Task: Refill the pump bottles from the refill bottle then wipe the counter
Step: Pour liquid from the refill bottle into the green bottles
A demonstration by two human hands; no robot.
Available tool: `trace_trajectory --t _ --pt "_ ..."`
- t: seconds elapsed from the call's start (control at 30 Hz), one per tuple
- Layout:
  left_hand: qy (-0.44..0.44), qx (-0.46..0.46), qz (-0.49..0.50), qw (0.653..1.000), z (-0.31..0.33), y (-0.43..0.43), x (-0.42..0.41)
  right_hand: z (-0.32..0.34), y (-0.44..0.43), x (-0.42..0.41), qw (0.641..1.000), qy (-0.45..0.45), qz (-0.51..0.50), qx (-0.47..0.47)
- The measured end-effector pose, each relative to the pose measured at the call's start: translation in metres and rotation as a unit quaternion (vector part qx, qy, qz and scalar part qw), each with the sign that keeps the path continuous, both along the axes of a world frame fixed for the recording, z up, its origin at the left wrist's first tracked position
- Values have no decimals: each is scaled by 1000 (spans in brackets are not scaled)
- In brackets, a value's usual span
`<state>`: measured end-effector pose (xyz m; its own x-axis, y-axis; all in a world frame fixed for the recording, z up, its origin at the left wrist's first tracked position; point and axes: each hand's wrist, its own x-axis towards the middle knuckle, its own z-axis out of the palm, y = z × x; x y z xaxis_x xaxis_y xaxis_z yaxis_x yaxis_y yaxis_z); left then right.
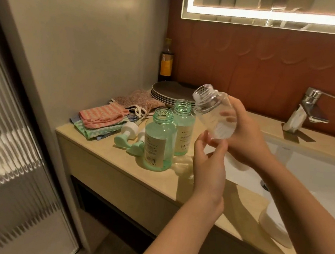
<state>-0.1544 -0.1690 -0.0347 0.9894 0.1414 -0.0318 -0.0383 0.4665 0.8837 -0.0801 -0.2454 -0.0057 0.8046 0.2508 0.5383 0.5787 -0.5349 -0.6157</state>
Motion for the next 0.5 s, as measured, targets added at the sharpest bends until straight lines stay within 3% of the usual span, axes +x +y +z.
trace_trajectory --t 0.13,0.23,0.5 --pt "-35 90 25 995 -8 -2 -5 -11 -13 -4 983 132 12 128" --pt "-74 156 46 984 -15 -4 -5 -19 -18 -12 960 179 37 214" --pt "-138 225 52 963 -38 -2 -8 -39 -28 -26 958 180 29 222"
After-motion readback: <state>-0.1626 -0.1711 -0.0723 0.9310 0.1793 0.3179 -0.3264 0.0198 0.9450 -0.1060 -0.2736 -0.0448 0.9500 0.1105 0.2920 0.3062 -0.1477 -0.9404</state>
